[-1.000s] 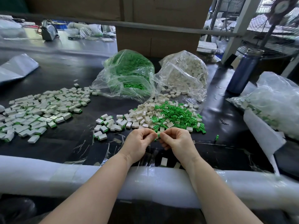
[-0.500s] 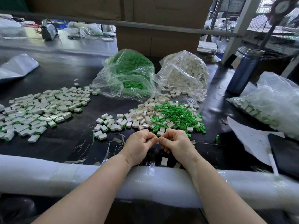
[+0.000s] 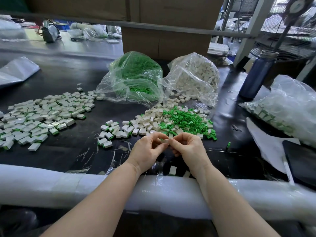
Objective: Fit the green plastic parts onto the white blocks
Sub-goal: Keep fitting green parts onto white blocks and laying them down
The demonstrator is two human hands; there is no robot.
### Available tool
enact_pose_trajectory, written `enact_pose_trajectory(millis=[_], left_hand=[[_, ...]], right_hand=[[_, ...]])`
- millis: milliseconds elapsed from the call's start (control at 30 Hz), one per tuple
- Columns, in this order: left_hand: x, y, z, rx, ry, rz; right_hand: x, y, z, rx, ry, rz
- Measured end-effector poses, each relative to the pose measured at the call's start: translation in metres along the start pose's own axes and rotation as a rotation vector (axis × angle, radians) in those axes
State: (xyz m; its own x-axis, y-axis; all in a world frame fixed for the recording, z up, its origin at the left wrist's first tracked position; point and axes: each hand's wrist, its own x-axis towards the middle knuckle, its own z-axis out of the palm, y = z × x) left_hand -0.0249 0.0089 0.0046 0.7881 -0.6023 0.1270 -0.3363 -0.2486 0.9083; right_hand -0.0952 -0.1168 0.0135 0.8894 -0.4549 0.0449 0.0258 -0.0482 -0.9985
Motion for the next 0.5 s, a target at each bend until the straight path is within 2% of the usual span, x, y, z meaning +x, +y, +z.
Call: enact_pose_trajectory(millis=[167, 500], left_hand=[[-0.0004, 0.002, -0.0012, 0.009, 0.023, 0.004], [0.0003, 0.0023, -0.0028, -0.053, 0.029, -0.036]], right_hand=[[-0.0001, 0.0011, 0.0015, -0.092, -0.03, -0.049], [0.0019, 0.0056, 0.0014, -0.082, -0.068, -0.105]])
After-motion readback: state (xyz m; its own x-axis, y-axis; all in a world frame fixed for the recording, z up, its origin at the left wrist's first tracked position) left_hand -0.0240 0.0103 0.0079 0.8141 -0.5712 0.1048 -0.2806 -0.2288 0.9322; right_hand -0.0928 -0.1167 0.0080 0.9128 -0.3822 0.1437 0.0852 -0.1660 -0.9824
